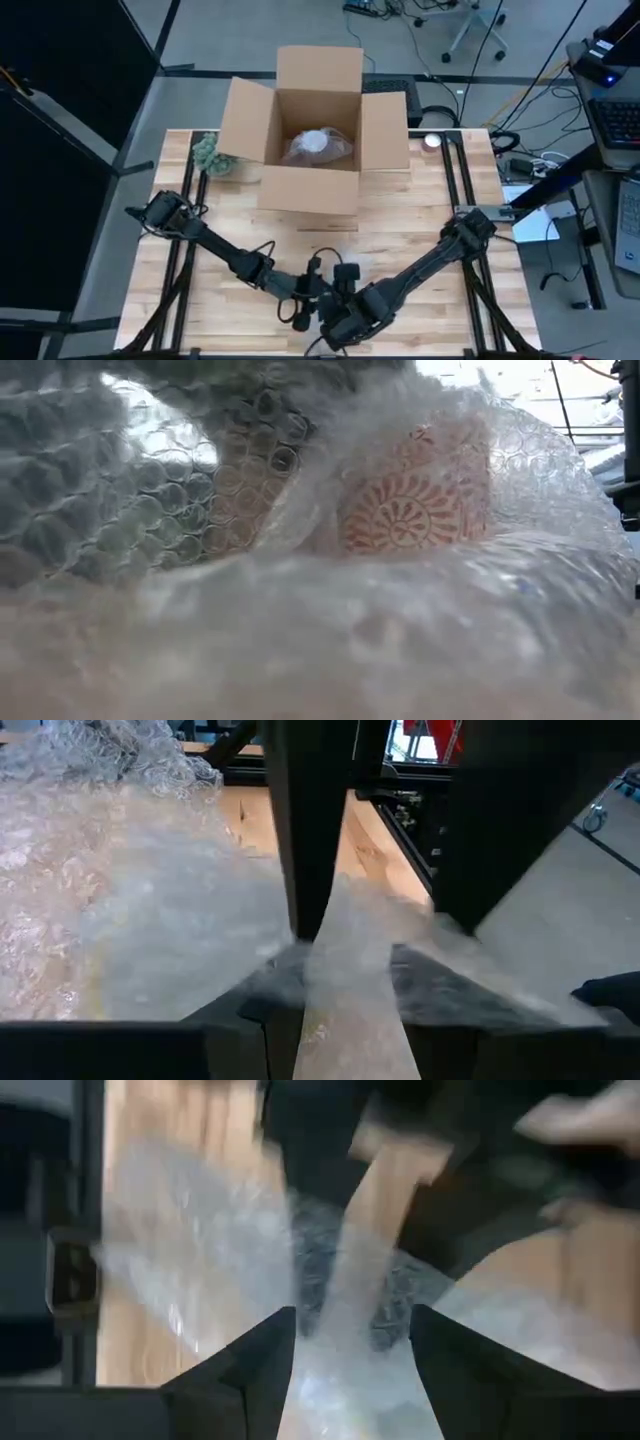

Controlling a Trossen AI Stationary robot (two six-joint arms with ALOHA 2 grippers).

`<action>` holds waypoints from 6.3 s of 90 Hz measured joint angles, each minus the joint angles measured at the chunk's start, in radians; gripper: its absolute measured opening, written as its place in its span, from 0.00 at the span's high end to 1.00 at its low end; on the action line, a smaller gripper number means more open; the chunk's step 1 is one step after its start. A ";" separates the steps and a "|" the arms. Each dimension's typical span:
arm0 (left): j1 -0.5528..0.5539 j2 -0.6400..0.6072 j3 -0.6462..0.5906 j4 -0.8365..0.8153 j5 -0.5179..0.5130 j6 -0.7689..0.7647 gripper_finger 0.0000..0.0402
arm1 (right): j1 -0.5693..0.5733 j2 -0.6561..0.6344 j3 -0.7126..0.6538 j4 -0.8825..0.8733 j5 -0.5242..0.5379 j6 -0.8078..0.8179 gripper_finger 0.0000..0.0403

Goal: Wrap mug
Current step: Wrap the yellow patterned mug with bubble wrap

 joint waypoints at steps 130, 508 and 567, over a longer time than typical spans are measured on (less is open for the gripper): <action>0.041 -0.032 0.000 -0.054 0.025 0.002 0.66 | 0.025 0.035 -0.229 0.196 -0.025 0.058 0.55; -0.023 -0.130 -0.099 -0.060 0.060 -0.028 0.66 | -0.001 -0.078 -0.066 0.039 -0.100 -0.336 0.51; -0.023 -0.129 -0.099 -0.058 0.060 -0.023 0.66 | -0.072 -0.108 -0.051 0.110 -0.012 -0.262 0.51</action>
